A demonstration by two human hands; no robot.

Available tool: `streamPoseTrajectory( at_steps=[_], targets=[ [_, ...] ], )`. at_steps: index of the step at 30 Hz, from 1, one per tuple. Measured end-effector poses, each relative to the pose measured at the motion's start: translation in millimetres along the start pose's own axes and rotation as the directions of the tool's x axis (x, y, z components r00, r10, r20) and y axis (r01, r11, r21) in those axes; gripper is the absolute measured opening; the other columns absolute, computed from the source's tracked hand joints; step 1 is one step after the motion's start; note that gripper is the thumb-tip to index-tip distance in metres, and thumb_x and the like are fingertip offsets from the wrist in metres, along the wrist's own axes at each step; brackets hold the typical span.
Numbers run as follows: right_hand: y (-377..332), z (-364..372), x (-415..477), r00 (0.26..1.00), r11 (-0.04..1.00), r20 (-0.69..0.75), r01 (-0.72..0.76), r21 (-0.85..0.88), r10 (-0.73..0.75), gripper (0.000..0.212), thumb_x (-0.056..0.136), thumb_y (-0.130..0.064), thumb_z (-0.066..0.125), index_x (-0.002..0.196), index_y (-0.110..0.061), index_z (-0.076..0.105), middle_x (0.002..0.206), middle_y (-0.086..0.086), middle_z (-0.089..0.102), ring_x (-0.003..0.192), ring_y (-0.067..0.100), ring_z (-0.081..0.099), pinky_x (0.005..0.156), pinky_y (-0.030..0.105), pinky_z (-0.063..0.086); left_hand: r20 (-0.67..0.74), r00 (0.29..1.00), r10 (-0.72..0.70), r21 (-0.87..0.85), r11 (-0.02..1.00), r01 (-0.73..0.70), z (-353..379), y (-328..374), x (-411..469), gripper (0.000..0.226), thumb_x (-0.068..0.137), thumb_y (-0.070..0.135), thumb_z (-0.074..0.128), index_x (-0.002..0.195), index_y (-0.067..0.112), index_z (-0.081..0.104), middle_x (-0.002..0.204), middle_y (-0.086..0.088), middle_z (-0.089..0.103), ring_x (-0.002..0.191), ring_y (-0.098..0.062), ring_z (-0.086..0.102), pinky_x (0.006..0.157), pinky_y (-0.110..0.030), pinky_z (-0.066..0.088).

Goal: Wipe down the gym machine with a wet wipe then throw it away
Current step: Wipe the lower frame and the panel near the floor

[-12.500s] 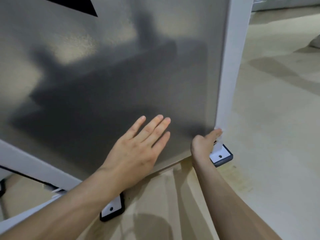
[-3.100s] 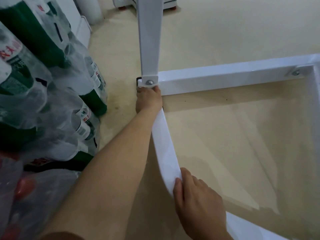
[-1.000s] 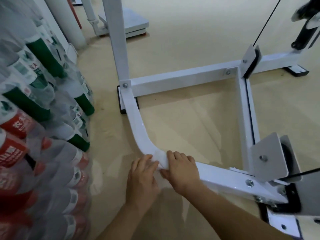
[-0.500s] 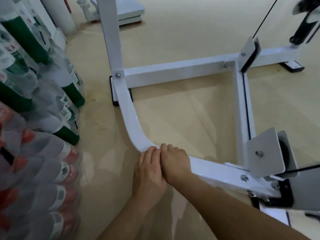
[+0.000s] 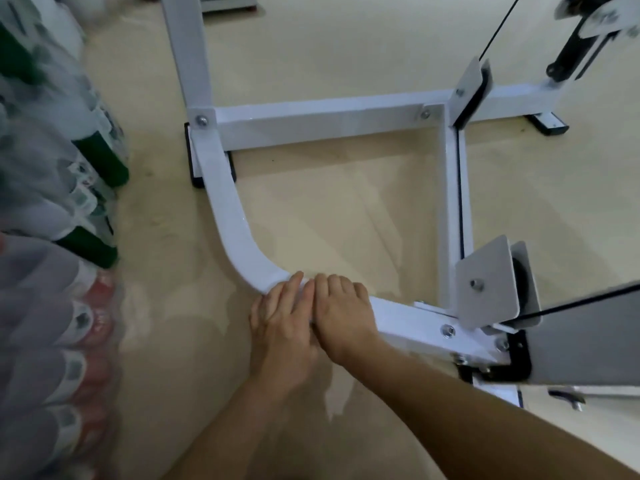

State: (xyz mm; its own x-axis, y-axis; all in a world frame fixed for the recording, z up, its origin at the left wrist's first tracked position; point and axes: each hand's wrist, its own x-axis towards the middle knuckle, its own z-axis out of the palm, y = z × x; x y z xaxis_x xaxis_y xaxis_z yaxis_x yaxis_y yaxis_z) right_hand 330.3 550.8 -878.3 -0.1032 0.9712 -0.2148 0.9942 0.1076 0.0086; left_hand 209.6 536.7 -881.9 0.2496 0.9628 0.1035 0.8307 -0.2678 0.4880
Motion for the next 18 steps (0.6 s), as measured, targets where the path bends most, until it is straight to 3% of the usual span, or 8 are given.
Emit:
streamPoseTrajectory(
  at_steps=[2,4,6,9,11,13,15,18],
  targets=[
    [-12.6,1.3,-0.7,0.999,0.999,-0.042,0.022,0.033,-0.02,0.062,0.079,-0.025,0.034,0.136,-0.003,0.046,0.116,0.012,0.057,0.106,0.032,0.055,0.091,0.045,0.043,0.008,1.0,0.025,-0.073,0.997,-0.024,-5.5,-7.4,1.0,0.058,0.077,0.023,0.036,0.128,0.008,0.061,0.134,-0.009,0.058,0.123,-0.027,0.054,0.103,-0.042,0.043],
    [5.6,2.2,-4.4,0.992,0.991,-0.042,0.125,0.054,-0.123,0.065,0.08,-0.022,0.046,0.14,0.004,0.044,0.119,0.019,0.06,0.108,0.036,0.058,0.092,0.045,0.047,0.032,0.999,0.029,-0.143,0.989,-0.024,-7.8,-12.5,1.6,0.055,0.077,0.021,0.036,0.122,0.008,0.065,0.132,-0.008,0.058,0.122,-0.027,0.053,0.108,-0.03,0.037],
    [34.8,-14.9,-9.3,0.983,0.943,0.067,0.143,0.3,-0.171,0.06,0.082,-0.015,0.057,0.138,0.006,0.046,0.125,0.025,0.059,0.113,0.04,0.058,0.097,0.043,0.045,0.01,1.0,-0.004,-0.254,0.967,0.007,-9.0,-11.3,3.6,0.046,0.075,0.024,0.042,0.109,0.011,0.071,0.121,-0.006,0.063,0.113,-0.026,0.057,0.104,-0.025,0.036],
    [62.8,-72.5,-2.9,0.936,0.689,0.322,-0.143,0.71,-0.139,0.025,0.091,-0.005,0.05,0.102,-0.009,0.072,0.099,0.01,0.067,0.09,0.024,0.06,0.083,0.034,0.046,0.119,0.963,-0.242,-0.58,0.77,0.265,-27.4,4.0,17.1,0.036,0.083,0.026,0.063,0.118,0.021,0.065,0.12,0.006,0.06,0.111,-0.012,0.057,0.093,-0.028,0.045],
    [71.3,-101.2,0.6,0.854,0.43,0.466,-0.34,0.837,-0.231,0.022,0.094,-0.006,0.053,0.087,-0.012,0.073,0.088,0.009,0.065,0.08,0.022,0.055,0.074,0.032,0.046,0.394,0.866,-0.307,-0.74,0.453,0.498,-43.2,13.6,27.2,0.048,0.084,0.028,0.073,0.129,0.023,0.058,0.125,0.007,0.061,0.111,-0.008,0.058,0.089,-0.025,0.045],
    [69.8,-126.0,0.9,0.841,0.208,0.458,-0.412,0.887,-0.288,0.019,0.093,-0.002,0.056,0.083,-0.007,0.072,0.086,0.013,0.067,0.079,0.024,0.06,0.074,0.032,0.049,0.54,0.814,-0.216,-0.788,0.21,0.578,-62.0,18.0,33.4,0.05,0.079,0.04,0.068,0.124,0.017,0.062,0.119,-0.002,0.068,0.107,-0.017,0.065,0.087,-0.032,0.051],
    [62.6,-145.0,3.8,0.884,0.071,0.391,-0.386,0.92,-0.255,0.014,0.092,0.0,0.059,0.085,-0.004,0.07,0.086,0.013,0.068,0.08,0.024,0.064,0.076,0.033,0.05,0.513,0.843,-0.162,-0.825,0.178,0.536,-83.3,22.8,36.9,0.041,0.077,0.039,0.069,0.108,0.013,0.071,0.106,-0.009,0.072,0.093,-0.022,0.07,0.079,-0.036,0.055],
    [51.7,-168.7,11.6,0.94,-0.067,0.308,-0.32,0.945,-0.146,0.012,0.089,0.001,0.063,0.091,-0.007,0.072,0.088,0.007,0.071,0.073,0.015,0.067,0.066,0.025,0.056,0.411,0.846,-0.339,-0.871,0.129,0.475,-113.0,25.4,47.6,0.027,0.066,0.032,0.074,0.085,0.013,0.076,0.09,-0.015,0.069,0.076,-0.023,0.065,0.073,-0.037,0.053]
  ],
)
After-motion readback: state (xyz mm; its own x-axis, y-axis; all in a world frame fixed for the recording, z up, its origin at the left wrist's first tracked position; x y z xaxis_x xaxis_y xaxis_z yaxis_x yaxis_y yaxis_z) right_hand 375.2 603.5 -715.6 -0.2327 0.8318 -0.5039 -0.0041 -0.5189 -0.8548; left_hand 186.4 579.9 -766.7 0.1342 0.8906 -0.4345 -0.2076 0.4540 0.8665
